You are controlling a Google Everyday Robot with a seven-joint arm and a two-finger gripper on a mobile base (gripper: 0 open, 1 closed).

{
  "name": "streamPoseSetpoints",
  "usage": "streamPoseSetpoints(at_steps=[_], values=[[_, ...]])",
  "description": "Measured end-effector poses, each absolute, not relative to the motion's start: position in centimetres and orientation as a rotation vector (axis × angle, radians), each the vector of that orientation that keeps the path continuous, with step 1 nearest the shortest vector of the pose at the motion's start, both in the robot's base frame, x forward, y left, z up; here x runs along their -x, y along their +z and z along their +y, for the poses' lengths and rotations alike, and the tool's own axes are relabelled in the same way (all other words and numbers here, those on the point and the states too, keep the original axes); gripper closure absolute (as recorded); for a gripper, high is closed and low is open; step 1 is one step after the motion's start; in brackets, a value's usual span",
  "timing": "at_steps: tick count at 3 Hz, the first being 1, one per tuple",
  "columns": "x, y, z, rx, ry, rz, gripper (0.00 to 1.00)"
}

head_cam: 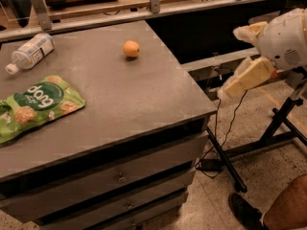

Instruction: Move orange near green rice chip bag

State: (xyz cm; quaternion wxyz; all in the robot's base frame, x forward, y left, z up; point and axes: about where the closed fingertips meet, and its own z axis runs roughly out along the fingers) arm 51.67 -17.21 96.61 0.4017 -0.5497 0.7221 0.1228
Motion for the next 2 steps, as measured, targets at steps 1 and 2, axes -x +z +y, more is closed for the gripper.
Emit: streamPoseSetpoints(at_steps=[1, 2], values=[[-54.9, 96.7, -14.7, 1.288, 0.423, 1.684, 0.0], [-58.4, 95.0, -11.8, 1.195, 0.565, 1.597, 0.0]])
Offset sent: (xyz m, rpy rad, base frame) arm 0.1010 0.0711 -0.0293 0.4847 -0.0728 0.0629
